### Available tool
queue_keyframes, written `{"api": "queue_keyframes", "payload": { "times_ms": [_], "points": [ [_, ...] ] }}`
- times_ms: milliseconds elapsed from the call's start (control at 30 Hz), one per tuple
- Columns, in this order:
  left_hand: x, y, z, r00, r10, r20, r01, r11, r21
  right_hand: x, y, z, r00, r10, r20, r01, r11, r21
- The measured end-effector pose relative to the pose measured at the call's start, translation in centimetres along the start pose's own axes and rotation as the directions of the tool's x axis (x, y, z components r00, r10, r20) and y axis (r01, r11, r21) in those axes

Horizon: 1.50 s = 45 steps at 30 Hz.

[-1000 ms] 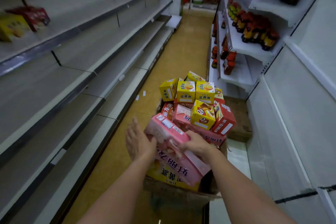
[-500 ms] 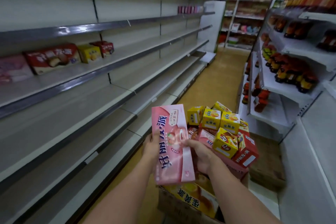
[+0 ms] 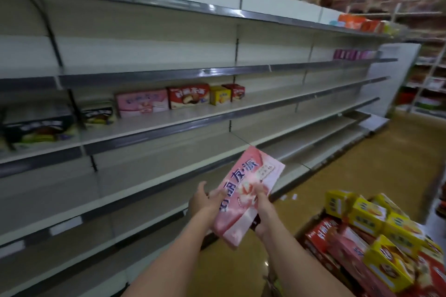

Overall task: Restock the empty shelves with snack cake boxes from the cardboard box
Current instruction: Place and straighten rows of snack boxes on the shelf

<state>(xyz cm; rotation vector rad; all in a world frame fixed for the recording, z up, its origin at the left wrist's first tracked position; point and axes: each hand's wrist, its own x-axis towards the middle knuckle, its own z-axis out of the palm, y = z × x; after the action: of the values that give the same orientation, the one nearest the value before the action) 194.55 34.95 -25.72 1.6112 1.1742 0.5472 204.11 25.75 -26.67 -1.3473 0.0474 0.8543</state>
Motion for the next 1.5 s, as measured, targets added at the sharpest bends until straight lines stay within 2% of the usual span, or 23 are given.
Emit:
{"api": "queue_keyframes", "payload": {
  "times_ms": [100, 200, 300, 367, 400, 467, 500, 567, 733, 800, 933, 1033, 1133, 1167, 1267, 1300, 1333, 1433, 1500],
  "points": [
    [0.9, -0.9, -3.0, 0.992, -0.117, -0.052, 0.099, 0.958, -0.270, 0.3, 0.0, 3.5, 0.998, -0.017, 0.063, 0.011, 0.994, 0.106],
    [1.4, -1.4, -5.4, 0.987, -0.158, 0.030, 0.149, 0.834, -0.532, 0.5, 0.4, 6.7, 0.988, 0.003, 0.156, -0.023, 0.991, 0.128],
    [2.8, -1.9, -7.1, 0.988, -0.149, 0.037, 0.140, 0.776, -0.615, 0.9, 0.4, 9.1, 0.969, 0.034, 0.246, -0.069, 0.988, 0.135],
    [3.9, -1.8, -8.4, 0.987, -0.162, 0.016, 0.133, 0.746, -0.653, 1.2, -0.2, 10.2, 0.958, 0.063, 0.282, -0.079, 0.996, 0.045],
    [4.5, -1.9, -9.3, 0.985, -0.173, 0.003, 0.129, 0.725, -0.677, 1.8, -0.5, 10.6, 0.966, 0.056, 0.254, -0.048, 0.998, -0.039],
    [5.9, -2.0, -11.0, 0.980, -0.199, -0.017, 0.132, 0.705, -0.697, 3.1, -1.5, 11.1, 0.994, -0.029, 0.108, 0.052, 0.976, -0.210],
    [6.7, -2.1, -11.8, 0.978, -0.208, -0.017, 0.141, 0.717, -0.682, 3.7, -2.3, 11.2, 0.995, -0.090, 0.042, 0.098, 0.957, -0.273],
    [7.8, -2.3, -13.1, 0.979, -0.201, 0.004, 0.157, 0.753, -0.638, 4.5, -3.7, 11.3, 0.985, -0.170, -0.002, 0.159, 0.923, -0.351],
    [11.5, -2.1, -15.0, 0.992, -0.121, 0.043, 0.122, 0.790, -0.600, 6.8, -4.3, 13.8, 0.979, -0.139, 0.146, 0.182, 0.920, -0.348],
    [13.2, -1.8, -15.9, 0.997, -0.075, 0.027, 0.077, 0.811, -0.580, 7.6, -3.9, 15.2, 0.975, -0.158, 0.156, 0.200, 0.931, -0.306],
    [15.6, -2.4, -17.9, 0.999, -0.020, 0.032, 0.030, 0.942, -0.334, 9.0, -3.0, 18.0, 0.970, -0.180, 0.163, 0.225, 0.919, -0.324],
    [17.7, -3.6, -18.9, 0.999, -0.038, 0.026, 0.041, 0.987, -0.154, 10.2, -2.8, 19.7, 0.964, -0.207, 0.165, 0.256, 0.887, -0.384],
    [20.9, -4.4, -19.3, 0.999, 0.022, -0.030, -0.024, 0.998, -0.055, 12.5, -3.1, 21.5, 0.959, -0.228, 0.168, 0.281, 0.843, -0.459],
    [21.7, -4.2, -19.5, 0.998, 0.045, -0.047, -0.047, 0.998, -0.049, 13.7, -3.3, 22.2, 0.955, -0.249, 0.161, 0.297, 0.795, -0.529],
    [23.1, -2.1, -19.9, 0.984, 0.103, -0.144, -0.114, 0.991, -0.070, 17.1, -4.7, 24.4, 0.942, -0.308, 0.130, 0.290, 0.559, -0.777],
    [23.8, -1.6, -19.9, 0.977, 0.110, -0.181, -0.125, 0.989, -0.075, 18.2, -5.2, 25.2, 0.929, -0.336, 0.154, 0.319, 0.520, -0.792],
    [24.6, -1.0, -19.8, 0.969, 0.112, -0.219, -0.134, 0.987, -0.087, 19.3, -5.9, 26.1, 0.912, -0.359, 0.198, 0.366, 0.498, -0.786],
    [26.8, 1.0, -19.7, 0.942, 0.116, -0.315, -0.161, 0.980, -0.119, 21.2, -8.4, 28.6, 0.866, -0.394, 0.308, 0.492, 0.564, -0.663],
    [28.6, 2.6, -19.6, 0.906, 0.102, -0.411, -0.157, 0.982, -0.101, 22.5, -10.0, 29.8, 0.835, -0.424, 0.352, 0.547, 0.565, -0.618]
  ]
}}
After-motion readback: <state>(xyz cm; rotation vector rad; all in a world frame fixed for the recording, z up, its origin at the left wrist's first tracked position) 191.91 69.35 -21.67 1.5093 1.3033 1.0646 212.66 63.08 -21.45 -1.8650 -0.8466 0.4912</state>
